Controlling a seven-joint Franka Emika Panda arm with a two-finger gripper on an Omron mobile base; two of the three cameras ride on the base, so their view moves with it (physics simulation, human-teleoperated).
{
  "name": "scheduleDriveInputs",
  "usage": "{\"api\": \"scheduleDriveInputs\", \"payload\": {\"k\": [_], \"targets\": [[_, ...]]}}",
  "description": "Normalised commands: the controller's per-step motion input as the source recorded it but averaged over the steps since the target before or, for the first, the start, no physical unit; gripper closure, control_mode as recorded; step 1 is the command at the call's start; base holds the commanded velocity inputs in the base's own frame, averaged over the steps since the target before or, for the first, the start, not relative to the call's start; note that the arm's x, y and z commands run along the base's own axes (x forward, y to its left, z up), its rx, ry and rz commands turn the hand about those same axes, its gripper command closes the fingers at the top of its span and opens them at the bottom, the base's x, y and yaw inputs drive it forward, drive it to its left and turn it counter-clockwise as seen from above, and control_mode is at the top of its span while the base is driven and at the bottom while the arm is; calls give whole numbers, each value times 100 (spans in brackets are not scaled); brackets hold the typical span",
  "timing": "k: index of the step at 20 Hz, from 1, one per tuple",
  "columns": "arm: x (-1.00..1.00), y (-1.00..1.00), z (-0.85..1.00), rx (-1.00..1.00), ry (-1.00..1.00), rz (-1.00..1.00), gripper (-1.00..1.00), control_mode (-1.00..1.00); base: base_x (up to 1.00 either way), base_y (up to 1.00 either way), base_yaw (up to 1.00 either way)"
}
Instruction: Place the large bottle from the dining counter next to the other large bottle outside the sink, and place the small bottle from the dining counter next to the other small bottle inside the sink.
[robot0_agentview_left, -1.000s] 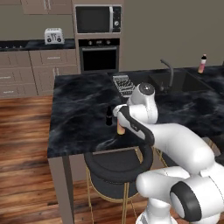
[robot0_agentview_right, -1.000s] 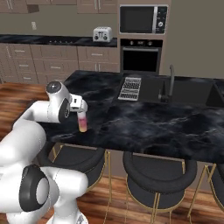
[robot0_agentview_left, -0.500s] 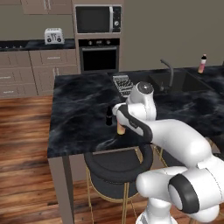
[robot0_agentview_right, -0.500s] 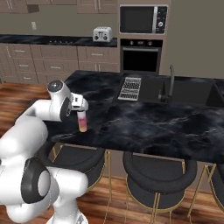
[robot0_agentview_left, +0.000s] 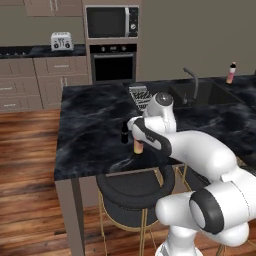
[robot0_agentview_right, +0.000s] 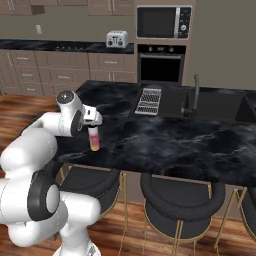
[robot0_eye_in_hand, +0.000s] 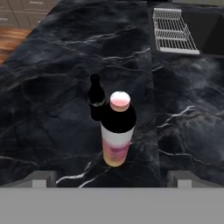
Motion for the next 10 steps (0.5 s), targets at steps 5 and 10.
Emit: {"api": "scheduleDriveInputs", "payload": {"k": [5,10], "targets": [[13,0,-11,0,0,0,-100,-100,0,0,0],[3,0,-16,0,0,0,-100,-100,0,0,0]]}}
